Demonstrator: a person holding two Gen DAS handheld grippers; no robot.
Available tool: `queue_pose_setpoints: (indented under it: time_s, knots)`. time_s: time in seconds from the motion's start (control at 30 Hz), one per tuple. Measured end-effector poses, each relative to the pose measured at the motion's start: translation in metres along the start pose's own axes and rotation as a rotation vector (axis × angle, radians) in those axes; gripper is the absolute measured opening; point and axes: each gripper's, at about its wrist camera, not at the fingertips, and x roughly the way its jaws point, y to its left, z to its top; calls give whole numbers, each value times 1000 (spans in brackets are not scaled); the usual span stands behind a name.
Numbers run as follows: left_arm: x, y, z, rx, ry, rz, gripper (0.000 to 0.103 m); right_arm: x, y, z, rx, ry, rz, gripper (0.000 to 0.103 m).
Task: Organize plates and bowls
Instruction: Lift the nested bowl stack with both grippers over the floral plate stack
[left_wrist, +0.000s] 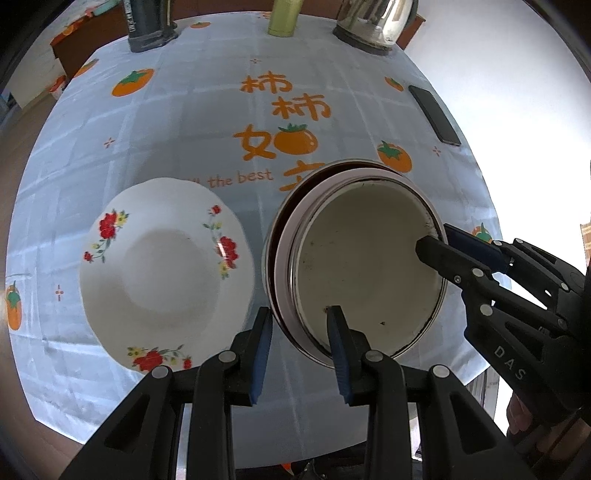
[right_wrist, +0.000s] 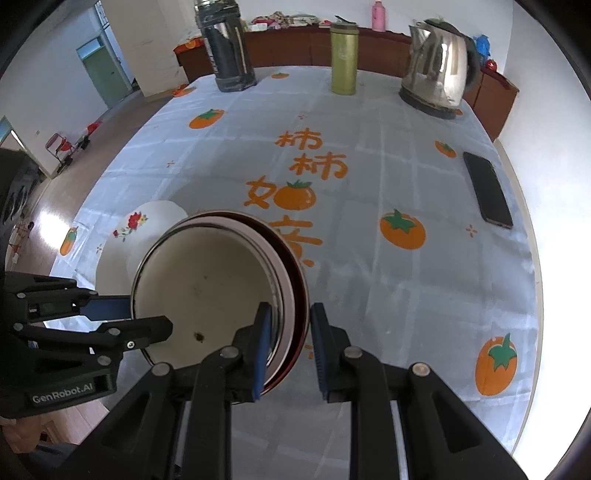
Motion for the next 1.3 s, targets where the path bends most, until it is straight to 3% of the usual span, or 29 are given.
queue_pose_setpoints:
  time_s: [1.3]
  knots:
    - [-34,83,-10,-107,-46,25,33,16,85,34,-115,-6,40,21]
